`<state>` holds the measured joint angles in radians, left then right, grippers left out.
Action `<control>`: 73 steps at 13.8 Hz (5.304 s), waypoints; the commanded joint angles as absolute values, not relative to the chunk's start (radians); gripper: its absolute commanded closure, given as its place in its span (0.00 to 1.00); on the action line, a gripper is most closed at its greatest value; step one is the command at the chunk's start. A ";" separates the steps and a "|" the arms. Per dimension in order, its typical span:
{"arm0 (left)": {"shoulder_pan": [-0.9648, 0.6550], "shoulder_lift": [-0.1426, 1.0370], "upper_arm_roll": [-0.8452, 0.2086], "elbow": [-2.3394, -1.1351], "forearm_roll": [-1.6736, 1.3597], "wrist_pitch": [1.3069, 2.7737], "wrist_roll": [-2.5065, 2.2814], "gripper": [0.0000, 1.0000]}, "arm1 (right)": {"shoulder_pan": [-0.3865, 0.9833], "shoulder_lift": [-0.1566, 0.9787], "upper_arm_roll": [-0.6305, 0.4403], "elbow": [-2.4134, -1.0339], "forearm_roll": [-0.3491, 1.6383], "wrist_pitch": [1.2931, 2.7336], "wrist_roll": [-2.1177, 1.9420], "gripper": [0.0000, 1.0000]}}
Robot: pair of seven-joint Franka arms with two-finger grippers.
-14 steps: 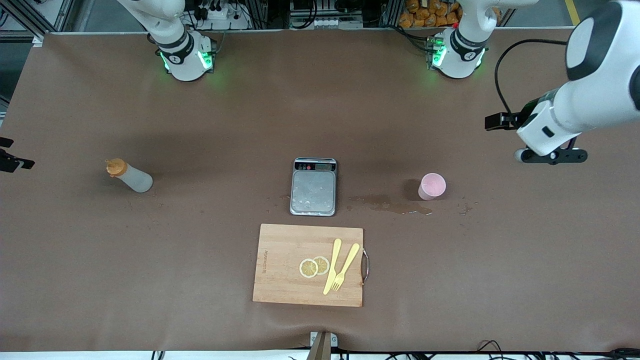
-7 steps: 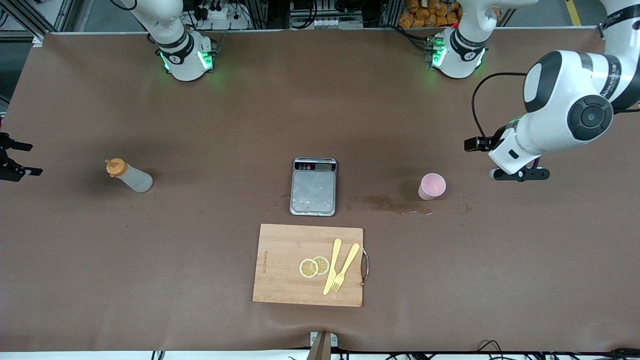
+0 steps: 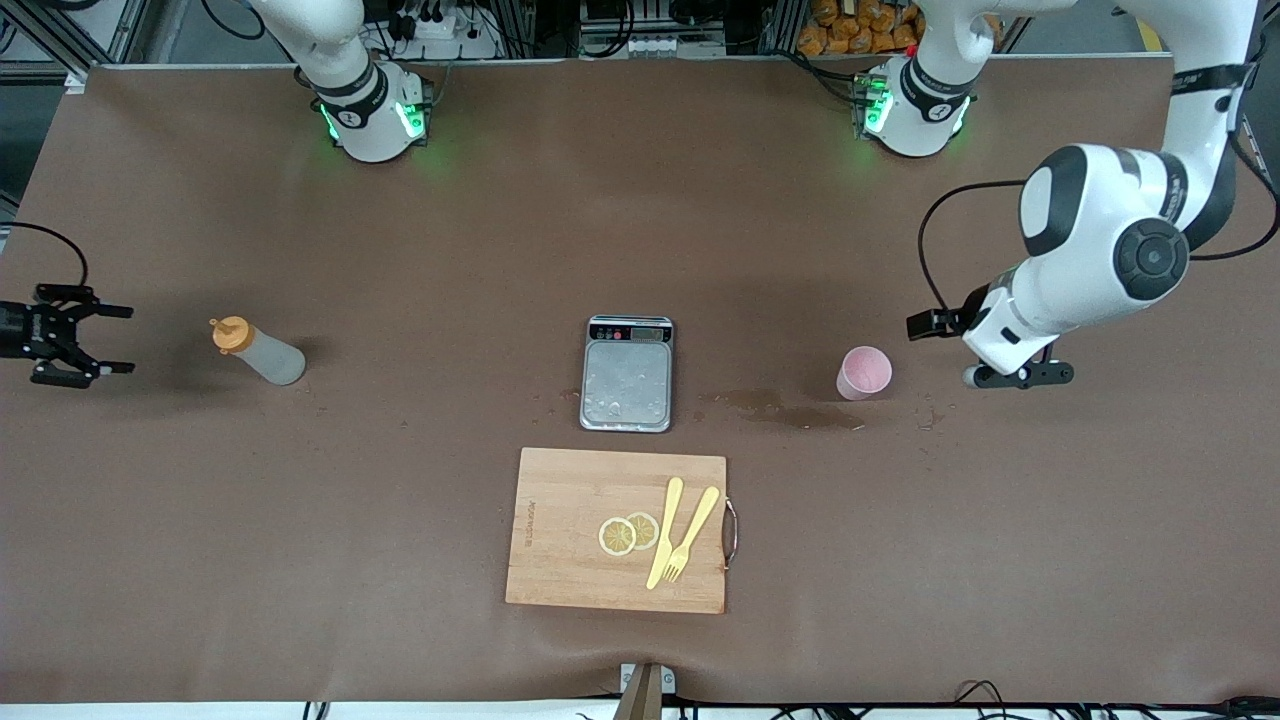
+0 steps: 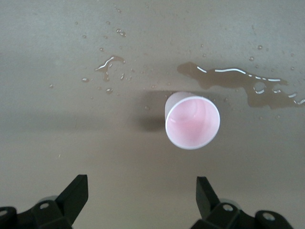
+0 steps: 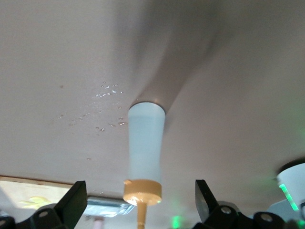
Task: Add sauce to pink cup with both arms
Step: 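Lower the left gripper around the pink cup while the right gripper reaches the bottle, then close the left gripper on the cup while the right gripper grasps the bottle, then carry the cup onto the scale while the right gripper lifts and inverts the bottle, then release the cup on the scale while the right gripper brings the bottle over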
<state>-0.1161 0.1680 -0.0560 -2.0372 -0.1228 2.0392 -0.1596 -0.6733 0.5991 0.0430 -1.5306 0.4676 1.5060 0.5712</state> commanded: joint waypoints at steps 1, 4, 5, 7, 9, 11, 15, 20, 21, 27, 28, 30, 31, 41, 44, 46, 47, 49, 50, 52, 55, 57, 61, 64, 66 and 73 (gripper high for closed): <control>-0.121 0.222 -0.064 -2.046 -0.144 2.115 -0.173 0.00 | -0.732 0.684 0.061 -1.506 0.569 1.486 0.603 0.00; -0.120 0.248 -0.066 -2.074 -0.144 2.199 -0.170 0.00 | -0.733 0.736 0.063 -1.508 0.626 1.485 0.621 0.00; -0.123 0.268 -0.072 -2.074 -0.144 2.219 -0.175 0.00 | -0.733 0.758 0.063 -1.509 0.644 1.483 0.621 0.00; -0.121 0.299 -0.084 -2.080 -0.144 2.249 -0.176 0.00 | -0.733 0.793 0.061 -1.508 0.692 1.477 0.623 0.00; -0.126 0.320 -0.086 -2.083 -0.144 2.282 -0.176 0.00 | -0.726 0.816 0.063 -1.508 0.703 1.479 0.624 0.00; -0.130 0.334 -0.091 -2.089 -0.144 2.305 -0.178 0.00 | -0.718 0.839 0.063 -1.509 0.722 1.479 0.626 0.00; -0.138 0.354 -0.091 -2.092 -0.144 2.338 -0.178 0.00 | -0.712 0.899 0.067 -1.513 0.736 1.444 0.626 0.00; -0.149 0.370 -0.091 -2.097 -0.143 2.352 -0.179 0.25 | -0.692 0.927 0.067 -1.517 0.758 1.424 0.627 0.00; -0.153 0.373 -0.091 -2.095 -0.143 2.359 -0.179 0.59 | -0.690 0.927 0.067 -1.520 0.758 1.424 0.623 0.00; -0.169 0.379 -0.091 -2.095 -0.130 2.364 -0.176 1.00 | -0.652 0.925 0.069 -1.549 0.758 1.405 0.577 0.00; -0.175 0.379 -0.091 -2.095 -0.130 2.364 -0.176 1.00 | -0.653 0.927 0.069 -1.555 0.758 1.405 0.572 0.00; -0.182 0.370 -0.091 -2.095 -0.130 2.359 -0.178 1.00 | -0.657 0.925 0.069 -1.555 0.758 1.404 0.571 0.11; -0.184 0.358 -0.089 -2.095 -0.130 2.355 -0.176 1.00 | -0.655 0.925 0.069 -1.555 0.758 1.404 0.571 0.26; -0.254 0.299 -0.143 -1.867 -0.130 2.122 -0.588 1.00 | -0.586 0.875 0.068 -1.543 0.756 1.410 0.646 0.60; -0.371 0.353 -0.143 -1.783 -0.130 2.120 -0.892 1.00 | -0.532 0.825 0.067 -1.533 0.755 1.413 0.748 0.60; -0.438 0.400 -0.143 -1.718 -0.138 2.120 -1.044 1.00 | -0.505 0.809 0.066 -1.525 0.755 1.416 0.788 0.60; -0.472 0.423 -0.143 -1.692 -0.140 2.120 -1.099 1.00 | -0.485 0.793 0.066 -1.519 0.753 1.416 0.814 0.60; -0.527 0.474 -0.143 -1.640 -0.141 2.120 -1.207 1.00 | -0.453 0.767 0.063 -1.513 0.750 1.422 0.870 0.60; -0.558 0.495 -0.143 -1.617 -0.141 2.120 -1.256 1.00 | -0.439 0.749 0.064 -1.511 0.744 1.440 0.891 0.60; -0.600 0.549 -0.143 -1.566 -0.137 2.121 -1.337 1.00 | -0.413 0.730 0.063 -1.511 0.742 1.453 0.925 0.60; -0.633 0.621 -0.140 -1.477 -0.132 2.125 -1.425 1.00 | -0.399 0.720 0.067 -1.497 0.742 1.457 0.968 0.60; -0.635 0.662 -0.137 -1.441 -0.132 2.141 -1.445 1.00 | -0.371 0.698 0.060 -1.493 0.739 1.459 0.988 0.60; -0.672 0.702 -0.126 -1.433 -0.121 2.242 -1.496 1.00 | -0.345 0.658 0.061 -1.494 0.684 1.491 1.011 0.60; -0.684 0.722 -0.126 -1.433 -0.101 2.292 -1.502 1.00 | -0.316 0.635 0.061 -1.496 0.657 1.497 1.037 0.60; -0.683 0.735 -0.126 -1.433 -0.071 2.321 -1.509 1.00 | -0.292 0.611 0.061 -1.496 0.625 1.514 1.074 0.60; -0.672 0.726 -0.120 -1.433 -0.031 2.335 -1.451 0.00 | -0.212 0.575 0.061 -1.494 0.560 1.548 1.181 0.60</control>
<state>-0.6685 0.7229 -0.1265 -1.4524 -0.0599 2.3333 -1.4647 -0.2455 0.6132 0.0703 -1.4801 0.5891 1.5370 1.1288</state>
